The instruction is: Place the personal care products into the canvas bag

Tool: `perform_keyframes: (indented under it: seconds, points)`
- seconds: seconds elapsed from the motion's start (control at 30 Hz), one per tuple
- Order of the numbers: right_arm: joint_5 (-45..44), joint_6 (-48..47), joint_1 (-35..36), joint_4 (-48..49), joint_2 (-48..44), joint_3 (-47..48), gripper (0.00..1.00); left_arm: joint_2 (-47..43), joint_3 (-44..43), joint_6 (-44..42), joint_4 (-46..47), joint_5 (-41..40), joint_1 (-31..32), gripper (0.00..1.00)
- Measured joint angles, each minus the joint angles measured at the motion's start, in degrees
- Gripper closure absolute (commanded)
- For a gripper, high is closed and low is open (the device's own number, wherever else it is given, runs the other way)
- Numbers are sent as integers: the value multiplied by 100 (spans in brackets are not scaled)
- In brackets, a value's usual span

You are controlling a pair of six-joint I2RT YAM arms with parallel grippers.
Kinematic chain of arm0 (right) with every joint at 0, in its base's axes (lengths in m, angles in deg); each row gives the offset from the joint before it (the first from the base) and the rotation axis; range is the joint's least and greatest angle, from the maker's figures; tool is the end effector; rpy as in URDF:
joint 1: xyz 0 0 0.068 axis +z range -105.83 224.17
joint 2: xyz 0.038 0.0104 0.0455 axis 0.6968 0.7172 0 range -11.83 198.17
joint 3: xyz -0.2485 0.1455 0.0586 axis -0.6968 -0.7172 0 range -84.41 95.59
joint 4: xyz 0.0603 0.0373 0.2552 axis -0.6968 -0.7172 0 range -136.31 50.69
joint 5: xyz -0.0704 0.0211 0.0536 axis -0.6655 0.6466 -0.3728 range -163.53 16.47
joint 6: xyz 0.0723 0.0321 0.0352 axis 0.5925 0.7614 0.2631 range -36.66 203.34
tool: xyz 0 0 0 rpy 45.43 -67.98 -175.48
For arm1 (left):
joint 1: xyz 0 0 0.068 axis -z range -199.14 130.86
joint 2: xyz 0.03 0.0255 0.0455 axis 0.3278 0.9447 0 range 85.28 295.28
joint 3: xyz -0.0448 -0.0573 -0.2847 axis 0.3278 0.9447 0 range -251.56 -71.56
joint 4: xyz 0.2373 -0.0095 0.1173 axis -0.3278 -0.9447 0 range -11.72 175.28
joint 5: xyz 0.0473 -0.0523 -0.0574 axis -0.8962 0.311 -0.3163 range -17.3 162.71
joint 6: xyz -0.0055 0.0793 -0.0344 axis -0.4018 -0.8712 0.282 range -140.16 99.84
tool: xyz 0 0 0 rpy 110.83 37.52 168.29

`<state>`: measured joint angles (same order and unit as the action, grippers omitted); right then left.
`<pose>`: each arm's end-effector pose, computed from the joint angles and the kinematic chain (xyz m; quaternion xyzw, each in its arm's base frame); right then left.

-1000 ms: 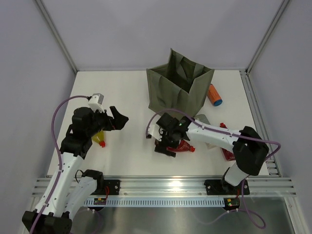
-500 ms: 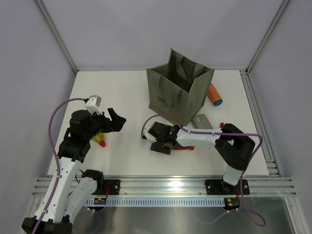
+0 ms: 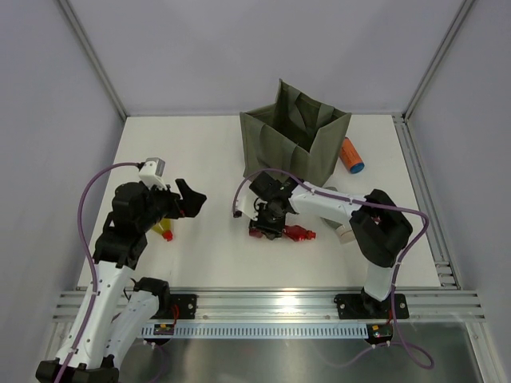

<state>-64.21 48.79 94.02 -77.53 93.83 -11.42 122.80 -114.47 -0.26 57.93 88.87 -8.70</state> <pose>0.2406 0.3044 0.1635 -0.6702 0.7191 0.1014 0.1533 0.1655 -0.0521 0.3155 0.0107 0.8243 -0.2574 0.5041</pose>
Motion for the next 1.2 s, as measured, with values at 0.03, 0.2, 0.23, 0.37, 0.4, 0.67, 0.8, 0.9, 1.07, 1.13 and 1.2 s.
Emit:
perform_keyframes:
  seconds: [0.03,0.2,0.23,0.37,0.4,0.67,0.8,0.9,1.07,1.13,1.2]
  points:
    - [293,-59,-48,-162,-24,11,86,-4,9,2,4,20,-2,1]
    - [1486,-127,-162,-979,-59,11,100,11,31,4,7,133,-2,1]
    - [1611,-129,-192,-1064,-50,11,100,9,31,7,20,162,-2,1]
    - [2002,-133,-470,-1174,37,11,100,7,31,9,48,269,-2,1]
    - [2087,-149,-566,-1182,37,9,100,7,31,11,50,297,-2,1]
    - [2618,-400,-813,-1539,-549,144,100,9,162,116,94,485,-2,1]
    - [2946,-431,-839,-1799,-907,586,100,11,179,170,138,546,-2,1]
    - [3270,-422,-944,-2083,-1005,1117,100,17,179,186,138,557,-2,1]
    - [3657,-214,-1375,-2758,-946,2778,100,90,179,216,142,557,-4,1]
    - [3842,68,-1733,-2949,-782,3954,100,122,179,221,144,557,-4,1]
    - [4028,468,-2240,-2826,-568,5145,100,146,179,236,142,553,-4,1]
